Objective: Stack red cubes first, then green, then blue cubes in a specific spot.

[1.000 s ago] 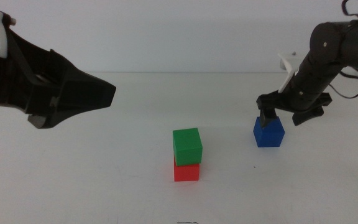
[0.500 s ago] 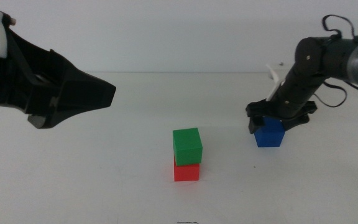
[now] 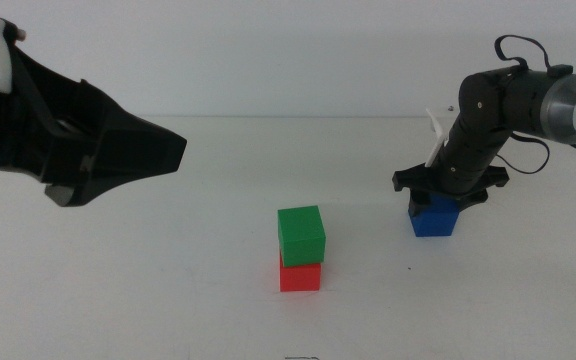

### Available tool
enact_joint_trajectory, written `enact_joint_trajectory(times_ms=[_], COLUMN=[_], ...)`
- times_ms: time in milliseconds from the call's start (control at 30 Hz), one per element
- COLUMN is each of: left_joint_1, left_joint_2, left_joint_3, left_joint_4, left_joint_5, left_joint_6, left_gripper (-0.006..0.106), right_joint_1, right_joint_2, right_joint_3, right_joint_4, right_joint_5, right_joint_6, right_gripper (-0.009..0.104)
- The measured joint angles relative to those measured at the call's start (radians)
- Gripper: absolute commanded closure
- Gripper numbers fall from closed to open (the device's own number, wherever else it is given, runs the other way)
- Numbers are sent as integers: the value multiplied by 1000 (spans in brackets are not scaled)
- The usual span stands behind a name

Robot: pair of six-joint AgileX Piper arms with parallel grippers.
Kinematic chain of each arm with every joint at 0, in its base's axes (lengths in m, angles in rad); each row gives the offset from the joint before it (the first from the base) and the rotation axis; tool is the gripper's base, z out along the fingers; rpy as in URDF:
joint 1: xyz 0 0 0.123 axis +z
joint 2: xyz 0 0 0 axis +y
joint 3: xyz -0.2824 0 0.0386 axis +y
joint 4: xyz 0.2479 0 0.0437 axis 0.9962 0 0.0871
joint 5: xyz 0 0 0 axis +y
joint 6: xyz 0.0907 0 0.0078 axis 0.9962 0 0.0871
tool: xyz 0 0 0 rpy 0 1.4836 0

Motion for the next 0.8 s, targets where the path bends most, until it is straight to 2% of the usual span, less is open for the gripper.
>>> enact_joint_trajectory(times_ms=[33,200,333,467,567,667,800], left_joint_1=[0,0,0,0,0,0,0], left_joint_2=[0,0,0,0,0,0,0], left_joint_3=[0,0,0,0,0,0,0], left_joint_4=[0,0,0,0,0,0,0], left_joint_5=[0,0,0,0,0,0,0], left_joint_6=[0,0,0,0,0,0,0], left_gripper=[7,7,7,7,7,7,7], right_joint_1=[0,0,22,152,276,375,452], right_joint_2=[-4,-125,-324,-447,-441,-384,-289], right_joint_3=[-3,3,52,42,-25,-125,-243], right_joint_4=[-3,-15,-47,-181,-250,-271,-233], right_joint_5=[14,97,153,269,356,377,379], right_joint_6=[-6,-42,26,206,342,416,462], right_gripper=[97,96,96,96,96,96,96])
